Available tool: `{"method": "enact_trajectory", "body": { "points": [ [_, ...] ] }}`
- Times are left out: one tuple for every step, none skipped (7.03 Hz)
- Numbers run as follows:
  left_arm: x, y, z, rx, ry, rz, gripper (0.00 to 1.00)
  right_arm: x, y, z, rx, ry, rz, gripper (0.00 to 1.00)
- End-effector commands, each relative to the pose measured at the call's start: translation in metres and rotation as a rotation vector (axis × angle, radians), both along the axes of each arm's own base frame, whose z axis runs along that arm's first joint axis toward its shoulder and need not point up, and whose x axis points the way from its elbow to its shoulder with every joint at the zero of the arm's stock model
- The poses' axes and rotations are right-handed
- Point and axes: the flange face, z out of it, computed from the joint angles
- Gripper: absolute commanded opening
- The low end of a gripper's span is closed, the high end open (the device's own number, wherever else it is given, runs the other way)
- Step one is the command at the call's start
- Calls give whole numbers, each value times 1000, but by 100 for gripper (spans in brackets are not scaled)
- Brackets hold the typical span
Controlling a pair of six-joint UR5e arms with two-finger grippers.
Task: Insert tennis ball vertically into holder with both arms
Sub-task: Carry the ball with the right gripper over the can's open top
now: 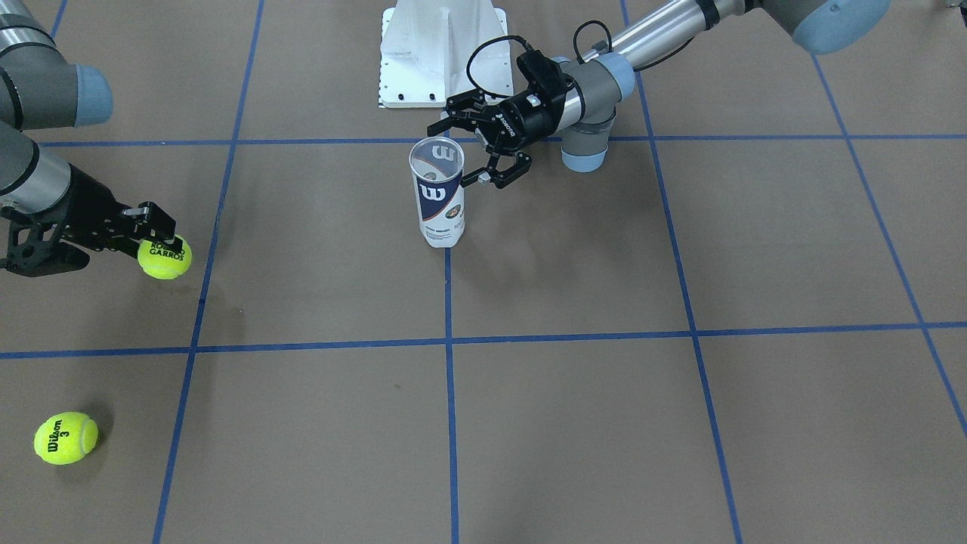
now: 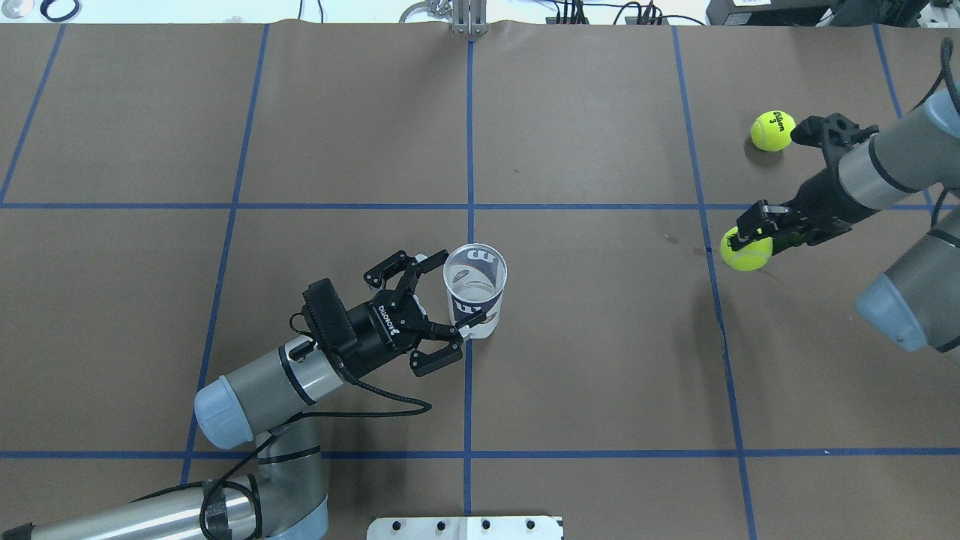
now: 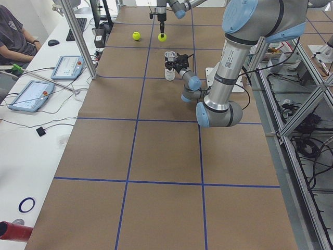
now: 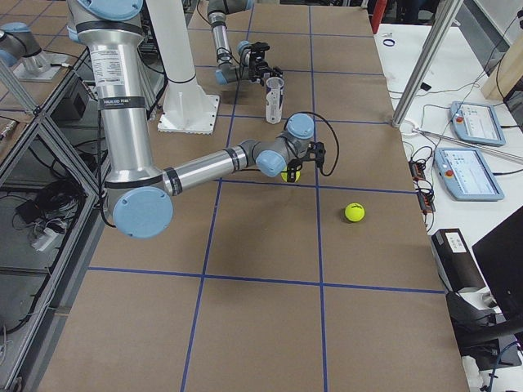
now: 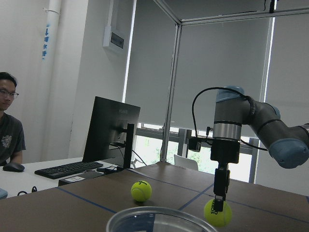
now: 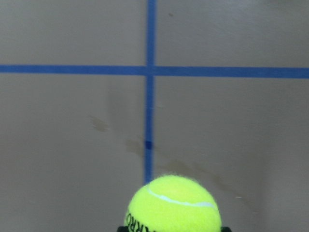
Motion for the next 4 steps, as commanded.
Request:
{"method": "enact_trajectory", "body": {
  "points": [
    [-1,1,0,0,0,1,100,-46,9,-98,-108,-108,58,0],
    [0,2,0,1,0,4,100,-65,13,-135,-146,-147,68,0],
    [0,2,-2,2,2,4,100,-72,20,-170,-169,-189,74,0],
    [1,3,-2,1,2,5,100,-71,25,-207,-182,-210,82,0]
  ]
}}
